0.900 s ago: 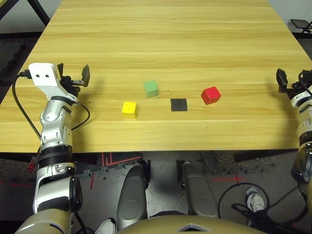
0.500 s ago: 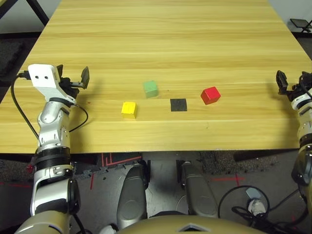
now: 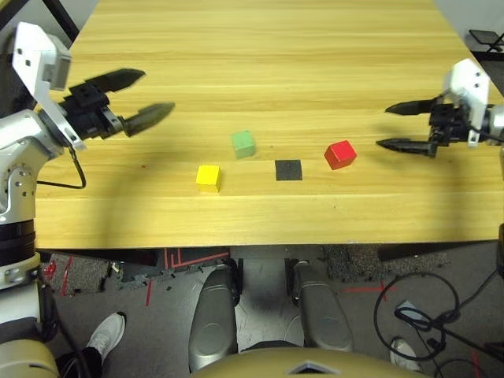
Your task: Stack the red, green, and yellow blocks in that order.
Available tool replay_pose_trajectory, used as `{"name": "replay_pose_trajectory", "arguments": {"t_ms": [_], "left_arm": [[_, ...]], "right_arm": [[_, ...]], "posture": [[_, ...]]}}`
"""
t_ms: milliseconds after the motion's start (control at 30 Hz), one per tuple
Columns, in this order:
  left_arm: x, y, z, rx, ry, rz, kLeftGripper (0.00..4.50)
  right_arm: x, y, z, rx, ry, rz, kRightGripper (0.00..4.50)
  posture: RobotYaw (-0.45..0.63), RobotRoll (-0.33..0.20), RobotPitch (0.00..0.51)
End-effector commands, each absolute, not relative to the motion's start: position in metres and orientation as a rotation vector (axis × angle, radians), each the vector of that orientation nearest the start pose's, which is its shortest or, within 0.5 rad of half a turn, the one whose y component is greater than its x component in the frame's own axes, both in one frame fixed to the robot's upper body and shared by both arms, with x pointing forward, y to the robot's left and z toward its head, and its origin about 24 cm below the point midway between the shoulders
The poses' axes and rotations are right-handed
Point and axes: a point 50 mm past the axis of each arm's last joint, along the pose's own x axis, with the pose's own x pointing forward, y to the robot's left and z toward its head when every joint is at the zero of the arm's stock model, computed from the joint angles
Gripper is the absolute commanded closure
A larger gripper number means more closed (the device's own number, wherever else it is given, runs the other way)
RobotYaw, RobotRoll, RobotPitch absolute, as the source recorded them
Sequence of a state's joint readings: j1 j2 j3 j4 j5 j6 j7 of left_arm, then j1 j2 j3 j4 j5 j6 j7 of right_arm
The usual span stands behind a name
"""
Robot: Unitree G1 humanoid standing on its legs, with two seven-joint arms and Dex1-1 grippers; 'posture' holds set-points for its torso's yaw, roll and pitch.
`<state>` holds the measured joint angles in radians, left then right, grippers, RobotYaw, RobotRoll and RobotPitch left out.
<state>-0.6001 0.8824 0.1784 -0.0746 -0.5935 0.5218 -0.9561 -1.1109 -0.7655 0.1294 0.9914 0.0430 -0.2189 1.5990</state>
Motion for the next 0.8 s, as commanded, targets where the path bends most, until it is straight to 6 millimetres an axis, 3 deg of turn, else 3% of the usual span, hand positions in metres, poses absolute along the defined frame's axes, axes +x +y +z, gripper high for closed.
{"name": "replay_pose_trajectory", "arguments": {"t_ms": [33,300,500,600,767,800], "left_arm": [[0.283,0.220,0.253,0.324,-0.085,-0.929,0.04],[0.265,0.209,0.226,0.322,0.055,-0.987,0.04],[0.261,0.202,0.218,0.325,0.089,-1.001,0.04],[0.260,0.196,0.216,0.327,0.095,-1.022,0.00],[0.263,0.190,0.217,0.328,0.092,-1.036,0.00],[0.264,0.189,0.217,0.328,0.090,-1.040,0.00]], "right_arm": [[0.359,-0.242,0.218,-0.807,0.294,1.311,0.00],[0.367,-0.220,0.209,-0.913,0.366,1.394,0.00],[0.370,-0.209,0.202,-0.956,0.382,1.419,0.00],[0.372,-0.202,0.197,-0.978,0.386,1.420,0.59],[0.377,-0.195,0.194,-1.026,0.387,1.375,2.33],[0.378,-0.194,0.195,-1.027,0.388,1.366,2.44]], "posture": [[0.21,-0.047,0.197],[0.29,-0.042,0.203],[0.32,-0.043,0.213],[0.34,-0.042,0.221],[0.34,-0.045,0.226],[0.35,-0.046,0.227]]}}
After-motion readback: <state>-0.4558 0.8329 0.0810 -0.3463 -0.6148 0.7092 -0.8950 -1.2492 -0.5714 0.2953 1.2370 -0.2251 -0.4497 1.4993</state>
